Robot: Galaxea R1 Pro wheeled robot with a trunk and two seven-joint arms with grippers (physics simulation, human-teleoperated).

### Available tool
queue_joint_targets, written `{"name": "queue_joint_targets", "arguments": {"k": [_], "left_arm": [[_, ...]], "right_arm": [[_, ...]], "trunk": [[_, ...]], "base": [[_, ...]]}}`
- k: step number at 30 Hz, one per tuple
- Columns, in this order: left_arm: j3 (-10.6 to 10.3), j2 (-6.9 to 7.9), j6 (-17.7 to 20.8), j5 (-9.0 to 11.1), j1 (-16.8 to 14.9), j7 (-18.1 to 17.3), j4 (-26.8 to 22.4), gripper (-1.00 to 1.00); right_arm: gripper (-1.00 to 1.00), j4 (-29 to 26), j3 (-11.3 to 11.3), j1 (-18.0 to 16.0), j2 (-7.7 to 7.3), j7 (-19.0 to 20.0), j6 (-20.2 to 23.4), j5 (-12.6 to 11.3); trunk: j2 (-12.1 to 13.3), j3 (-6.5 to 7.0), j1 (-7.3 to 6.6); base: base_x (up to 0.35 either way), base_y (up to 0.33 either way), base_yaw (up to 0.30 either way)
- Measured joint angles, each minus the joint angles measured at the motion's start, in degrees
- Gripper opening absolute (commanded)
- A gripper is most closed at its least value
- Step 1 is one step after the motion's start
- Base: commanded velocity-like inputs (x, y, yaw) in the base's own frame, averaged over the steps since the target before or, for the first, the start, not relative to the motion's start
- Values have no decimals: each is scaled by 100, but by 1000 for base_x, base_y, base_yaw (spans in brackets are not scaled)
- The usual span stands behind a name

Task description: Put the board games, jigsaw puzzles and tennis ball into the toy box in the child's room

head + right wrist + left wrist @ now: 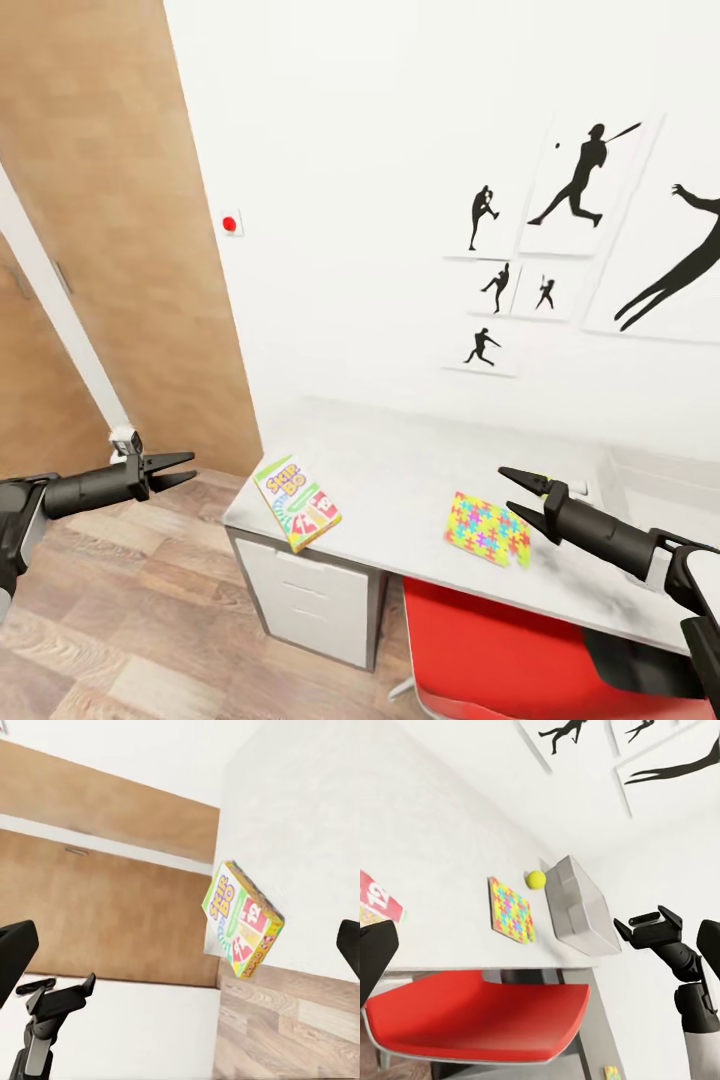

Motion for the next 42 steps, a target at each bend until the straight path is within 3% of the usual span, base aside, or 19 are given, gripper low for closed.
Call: {"name": "queue_joint_targets", "arguments": {"k": [8,26,34,42], "left_arm": [[-6,-1,0,0,-1,1,1,100],[-8,-1,-8,-7,-2,1,2,100],[-8,-2,-9,-8,-3,2,1,100],[-8,-1,-9,-8,-2,1,2,100]], "right_arm": [[100,-1,-1,1,-1,2,0,-2],[100,-15,26,2,4,-5,-1,0],[100,-9,191,2,7,-5,-1,276],[100,-10,202,2,8,1,-1,326]], "trunk": [[0,0,0],[0,0,0],[1,1,2],[0,0,0]], "base": [[-15,8,216],[-23,17,9],[-139,109,0],[-53,45,0]]}}
